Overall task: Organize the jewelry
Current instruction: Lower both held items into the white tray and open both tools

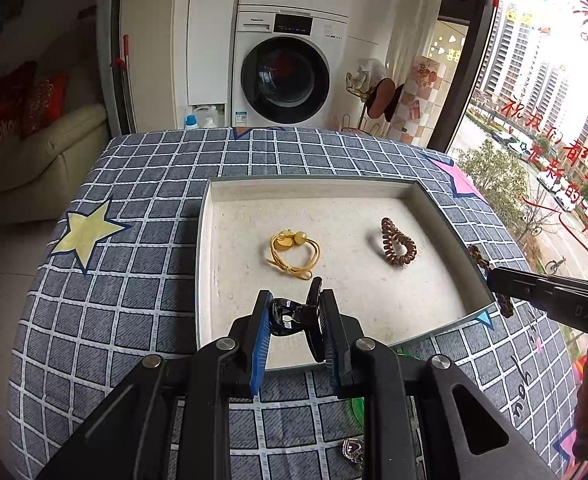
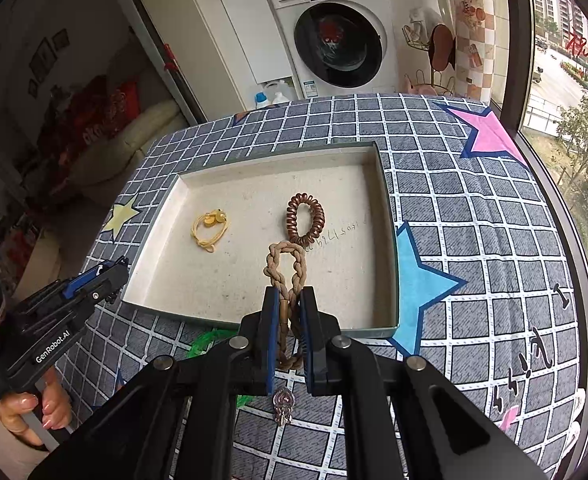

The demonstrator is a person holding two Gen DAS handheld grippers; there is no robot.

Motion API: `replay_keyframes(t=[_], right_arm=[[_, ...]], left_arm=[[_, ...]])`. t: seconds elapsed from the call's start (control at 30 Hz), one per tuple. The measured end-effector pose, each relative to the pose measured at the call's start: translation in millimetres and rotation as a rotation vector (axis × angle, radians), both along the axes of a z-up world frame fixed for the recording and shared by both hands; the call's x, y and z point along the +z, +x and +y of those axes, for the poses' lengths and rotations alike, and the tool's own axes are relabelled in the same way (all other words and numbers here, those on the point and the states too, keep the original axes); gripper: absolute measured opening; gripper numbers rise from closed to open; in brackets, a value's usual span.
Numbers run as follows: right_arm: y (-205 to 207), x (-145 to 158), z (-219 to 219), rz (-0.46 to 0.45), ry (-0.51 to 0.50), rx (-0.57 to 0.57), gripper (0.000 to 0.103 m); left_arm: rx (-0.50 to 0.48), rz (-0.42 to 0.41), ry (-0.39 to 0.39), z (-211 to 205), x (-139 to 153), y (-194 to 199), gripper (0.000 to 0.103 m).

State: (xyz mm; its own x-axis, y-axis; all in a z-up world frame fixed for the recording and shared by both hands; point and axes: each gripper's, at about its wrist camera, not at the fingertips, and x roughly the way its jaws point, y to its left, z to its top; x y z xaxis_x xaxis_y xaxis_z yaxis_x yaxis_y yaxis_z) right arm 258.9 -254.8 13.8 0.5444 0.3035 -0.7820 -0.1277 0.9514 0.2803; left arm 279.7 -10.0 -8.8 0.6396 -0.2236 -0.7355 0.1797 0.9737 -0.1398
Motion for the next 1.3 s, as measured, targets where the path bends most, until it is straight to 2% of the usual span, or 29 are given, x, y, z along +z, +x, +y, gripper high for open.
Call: replay_keyframes(t=[0.27, 0.43, 0.63, 0.77, 0.87, 0.93, 0.97, 1.03, 1.07, 1.1, 1.13, 1.2, 1.3], right_arm=[[41.4, -30.3, 5.9, 0.055, -0.040, -0.003, 0.011], [56.7, -48.3, 7.2, 0.083, -0.068, -0.014, 0.011], [65.2, -67.6, 8.7, 0.113, -0.106, -0.023, 0.011], [61.9, -69.5, 10.1, 0.091, -0.120, -0.019, 0.012], [61.8, -69.3, 10.2, 0.092, -0.109, -0.010, 0.018], [61.5, -68.6, 10.0, 0.097, -0.083, 0.000, 0.034], [61.0, -67.7, 10.4, 0.095, -0.077, 0.002, 0.036], [60.0, -66.5, 13.3, 0.093, -0.092, -0.001, 0.050], [59.7, -66.3, 13.6, 0.093, -0.087, -0.004, 0.051], [59.1, -66.2, 13.0, 0.094, -0.075, -0.008, 0.051], [58.6, -65.5, 12.1, 0.094, -0.062, -0.012, 0.051], [57.5, -62.5, 9.4, 0.092, -0.032, -0.019, 0.051], [54.5, -53.7, 3.8, 0.072, 0.007, -0.032, 0.052]], left_arm=[[0.013, 0.038, 0.051, -11.9, -24.8, 37.8, 0.036], [0.013, 0.054, 0.119, -20.1, -40.5, 51.6, 0.036], [0.014, 0.064, 0.188, -27.6, -56.1, 56.7, 0.036], [0.032, 0.070, 0.206, -27.7, -62.3, 58.1, 0.037], [0.040, 0.086, 0.197, -28.2, -61.3, 58.6, 0.037], [0.043, 0.081, 0.197, -28.4, -59.5, 58.3, 0.037], [0.046, 0.073, 0.197, -28.4, -58.1, 57.6, 0.037], [0.049, 0.064, 0.196, -28.0, -55.4, 56.4, 0.037], [0.048, 0.062, 0.195, -28.0, -54.2, 55.8, 0.038], [0.048, 0.062, 0.194, -27.9, -52.8, 55.3, 0.059], [0.055, 0.057, 0.192, -27.1, -50.5, 53.9, 0.100], [0.085, -0.012, 0.186, -24.0, -40.0, 46.2, 0.103], [0.070, -0.019, 0.179, -24.7, -31.3, 43.6, 0.103]])
